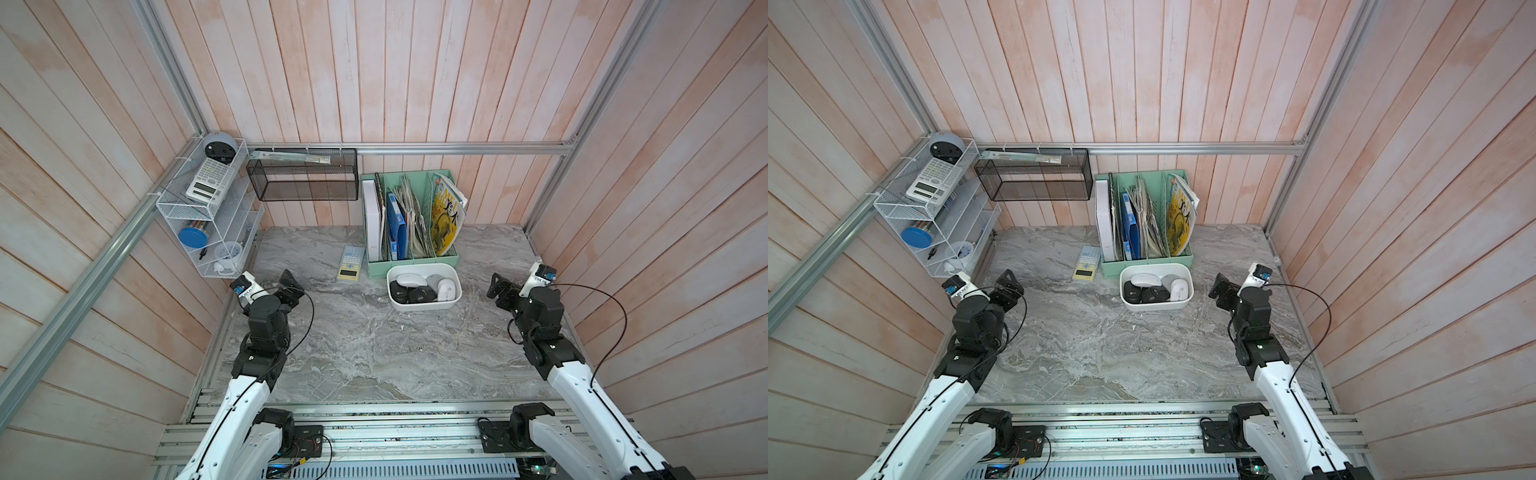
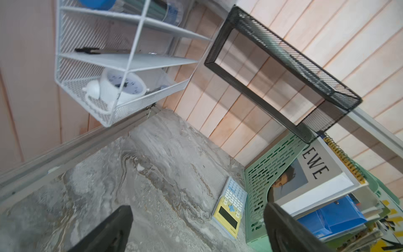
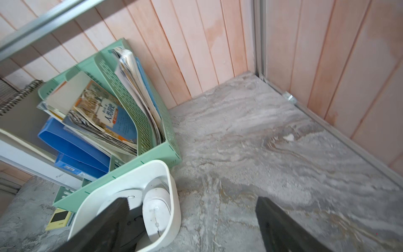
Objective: Take out the mouse from the storage box
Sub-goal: Move the storage box to the center of the board.
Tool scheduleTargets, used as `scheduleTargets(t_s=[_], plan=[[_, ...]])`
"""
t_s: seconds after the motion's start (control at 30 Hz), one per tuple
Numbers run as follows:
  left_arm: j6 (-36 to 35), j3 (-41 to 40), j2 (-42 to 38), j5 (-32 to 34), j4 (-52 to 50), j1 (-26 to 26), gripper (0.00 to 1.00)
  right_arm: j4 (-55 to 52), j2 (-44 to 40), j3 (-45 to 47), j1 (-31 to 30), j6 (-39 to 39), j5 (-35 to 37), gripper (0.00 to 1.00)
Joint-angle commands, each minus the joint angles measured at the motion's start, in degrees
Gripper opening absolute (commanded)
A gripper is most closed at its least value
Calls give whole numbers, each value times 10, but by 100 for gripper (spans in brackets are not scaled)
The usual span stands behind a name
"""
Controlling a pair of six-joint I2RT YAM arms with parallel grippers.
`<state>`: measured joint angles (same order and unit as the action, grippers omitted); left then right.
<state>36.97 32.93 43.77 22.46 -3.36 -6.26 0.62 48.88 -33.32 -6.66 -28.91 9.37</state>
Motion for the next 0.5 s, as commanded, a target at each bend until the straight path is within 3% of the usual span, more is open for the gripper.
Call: scheduleTargets(t_s=[0.0, 0.1, 0.17, 0.3, 0.47], plan=[[60, -1, -17, -62, -119, 38, 100, -93, 8, -6, 17, -69, -40, 97], [14, 25, 14, -150, -153, 47, 100, -121, 22, -27, 16, -52, -47, 98], [-4, 64, 60, -173, -209, 32, 100, -142, 31, -42, 15, -46, -52, 97], [-19, 123, 132, -104, -284, -88, 100, -159, 42, -47, 8, -43, -50, 98], [19, 160, 208, -81, -282, -211, 100, -166, 51, -50, -39, -22, -8, 97]])
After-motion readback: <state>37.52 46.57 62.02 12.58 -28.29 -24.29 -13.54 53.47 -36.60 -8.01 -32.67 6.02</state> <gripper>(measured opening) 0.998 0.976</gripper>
